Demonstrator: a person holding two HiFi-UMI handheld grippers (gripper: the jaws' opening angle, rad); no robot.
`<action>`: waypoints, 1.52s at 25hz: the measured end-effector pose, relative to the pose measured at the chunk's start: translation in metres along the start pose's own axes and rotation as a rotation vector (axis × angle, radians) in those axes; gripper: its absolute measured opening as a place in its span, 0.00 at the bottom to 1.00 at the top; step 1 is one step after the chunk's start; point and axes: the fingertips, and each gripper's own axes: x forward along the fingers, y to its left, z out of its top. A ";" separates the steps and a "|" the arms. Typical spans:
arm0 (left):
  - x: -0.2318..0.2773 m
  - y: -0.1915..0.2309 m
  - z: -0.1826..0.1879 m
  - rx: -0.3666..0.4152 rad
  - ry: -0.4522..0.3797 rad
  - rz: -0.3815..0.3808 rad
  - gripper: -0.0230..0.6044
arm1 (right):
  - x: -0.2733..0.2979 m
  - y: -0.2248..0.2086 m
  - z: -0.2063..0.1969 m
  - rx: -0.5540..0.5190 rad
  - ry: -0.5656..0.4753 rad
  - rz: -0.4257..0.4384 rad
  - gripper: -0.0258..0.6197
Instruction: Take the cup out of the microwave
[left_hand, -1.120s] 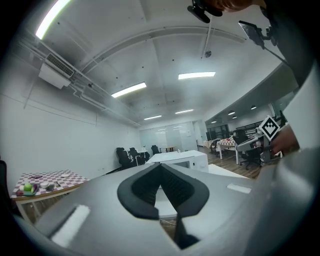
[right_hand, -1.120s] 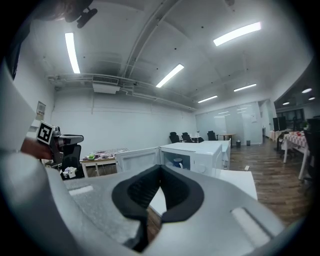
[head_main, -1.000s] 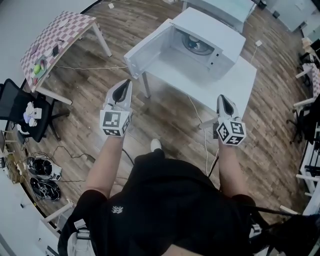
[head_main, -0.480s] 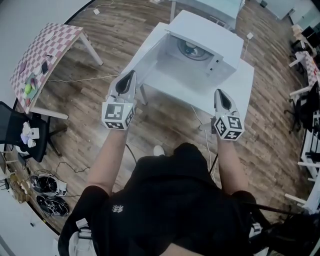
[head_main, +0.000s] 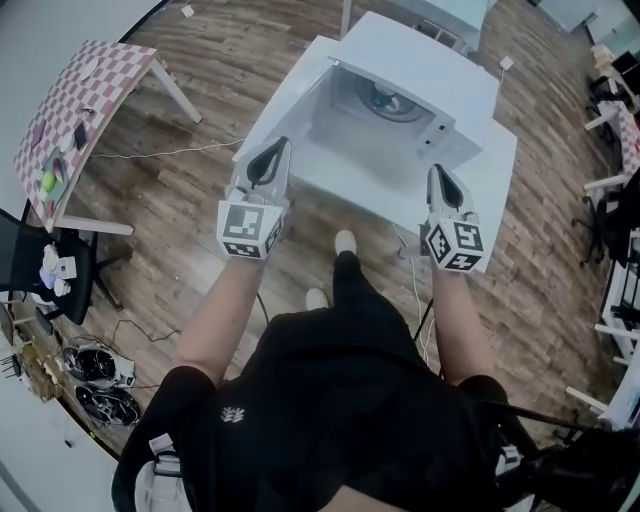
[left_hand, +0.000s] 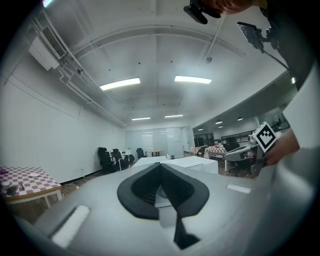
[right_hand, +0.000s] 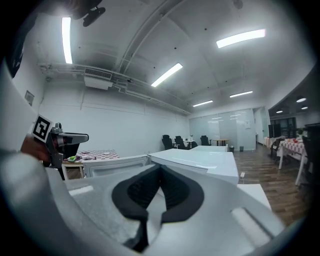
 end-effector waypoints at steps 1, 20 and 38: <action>0.007 -0.001 -0.003 0.003 0.003 -0.006 0.04 | 0.007 -0.005 -0.002 0.005 -0.002 -0.002 0.04; 0.184 0.018 -0.048 -0.032 0.115 0.009 0.04 | 0.186 -0.055 -0.077 -0.028 0.151 0.107 0.04; 0.265 -0.010 -0.119 0.014 0.140 -0.083 0.04 | 0.278 -0.072 -0.134 -0.050 0.159 0.094 0.10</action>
